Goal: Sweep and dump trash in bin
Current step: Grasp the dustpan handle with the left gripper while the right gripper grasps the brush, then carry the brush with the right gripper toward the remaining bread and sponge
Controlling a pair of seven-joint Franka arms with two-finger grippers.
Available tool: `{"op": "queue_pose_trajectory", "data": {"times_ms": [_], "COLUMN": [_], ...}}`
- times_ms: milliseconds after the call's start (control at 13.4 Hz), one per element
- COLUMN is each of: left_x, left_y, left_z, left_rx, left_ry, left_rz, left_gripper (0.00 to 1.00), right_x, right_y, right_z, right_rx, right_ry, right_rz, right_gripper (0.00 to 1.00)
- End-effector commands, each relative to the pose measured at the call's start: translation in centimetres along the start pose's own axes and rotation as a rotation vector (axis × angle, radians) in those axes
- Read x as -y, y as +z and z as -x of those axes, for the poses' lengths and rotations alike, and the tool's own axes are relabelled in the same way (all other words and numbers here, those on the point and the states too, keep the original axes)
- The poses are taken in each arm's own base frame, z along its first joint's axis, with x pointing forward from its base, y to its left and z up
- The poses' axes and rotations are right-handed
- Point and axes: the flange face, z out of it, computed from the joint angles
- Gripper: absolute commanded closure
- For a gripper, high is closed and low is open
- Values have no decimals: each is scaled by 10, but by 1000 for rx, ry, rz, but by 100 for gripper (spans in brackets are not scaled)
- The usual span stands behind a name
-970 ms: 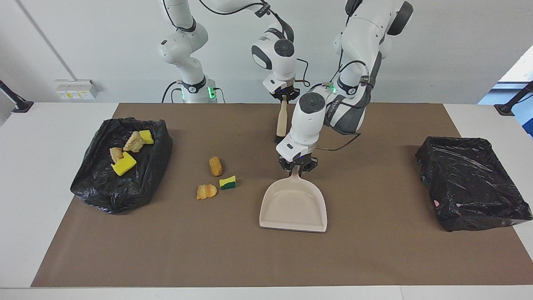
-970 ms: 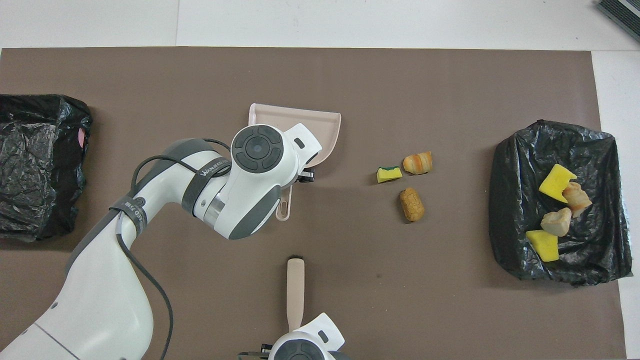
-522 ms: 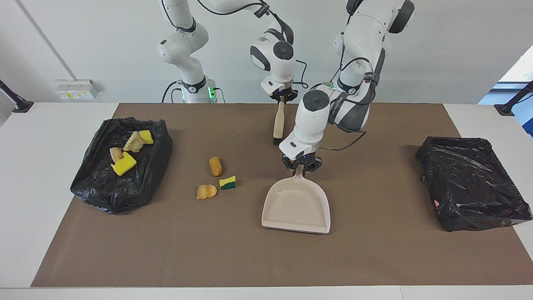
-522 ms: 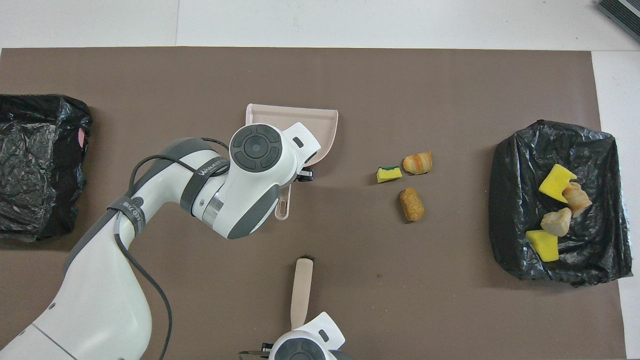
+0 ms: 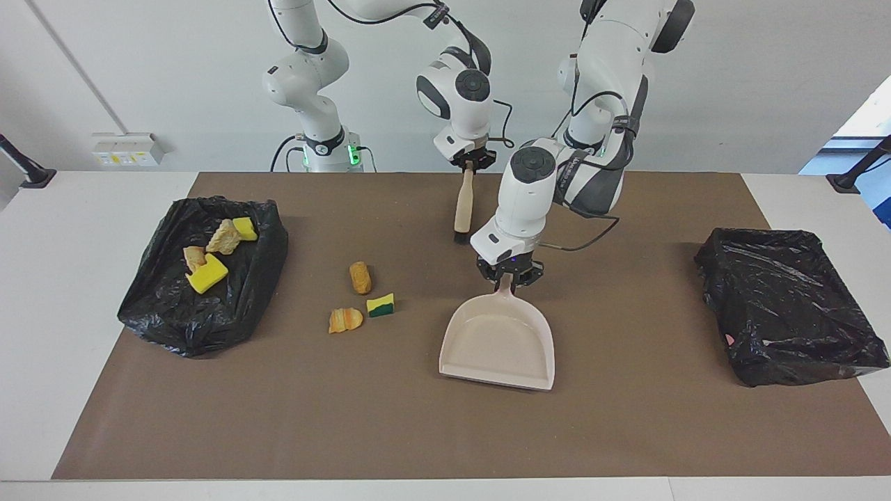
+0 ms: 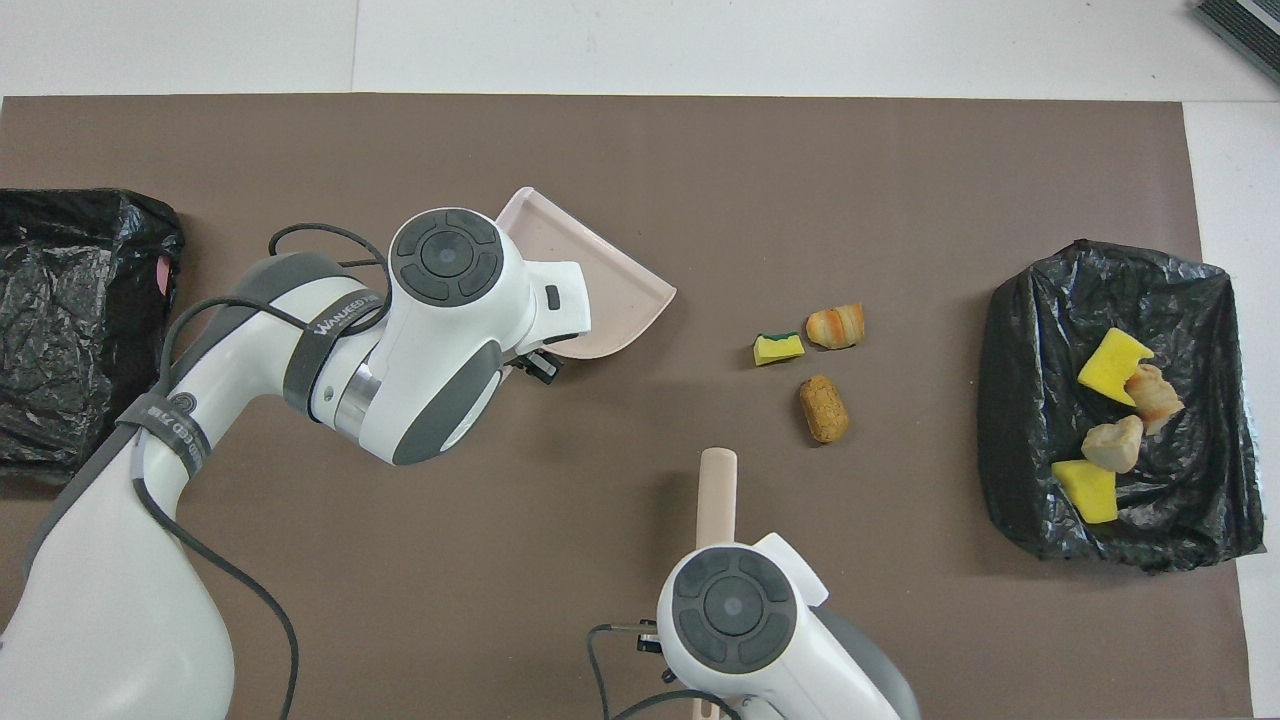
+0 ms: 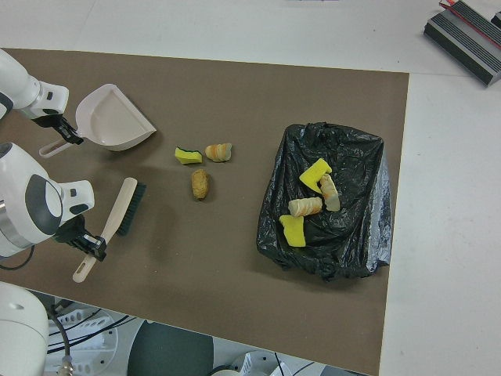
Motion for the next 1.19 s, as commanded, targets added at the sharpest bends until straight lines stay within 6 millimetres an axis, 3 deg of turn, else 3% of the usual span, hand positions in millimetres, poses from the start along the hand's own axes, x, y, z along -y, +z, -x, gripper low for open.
{"op": "queue_pose_trajectory", "data": {"times_ms": [0,448,672,821,896,1119], "left_x": [6,1,-8,-19,-35,-55], "left_y": [-6,-5,-6,-5,-3,0], "left_z": [8,19,19,26,26,32], "left_rx": [21,99,100,123,122,128], "left_ry": [119,346,460,499,534,570], "left_rz": [-18,2,4,-29,-39,-40], "left_gripper": [100,100,100,100,100,100], "right_x": [-38,-124,-157,-155,-151,-126], "right_y": [-1,5,23,40,43,56], "right_z": [-30,-104,-136,-155,-159,-157], "right_rx": [-28,-70,-65,-64,-74,-56], "right_ry": [-29,-144,-173,-185,-194,-227], "right_rz": [100,249,338,346,338,301], "right_gripper": [100,100,100,100,100,100]}}
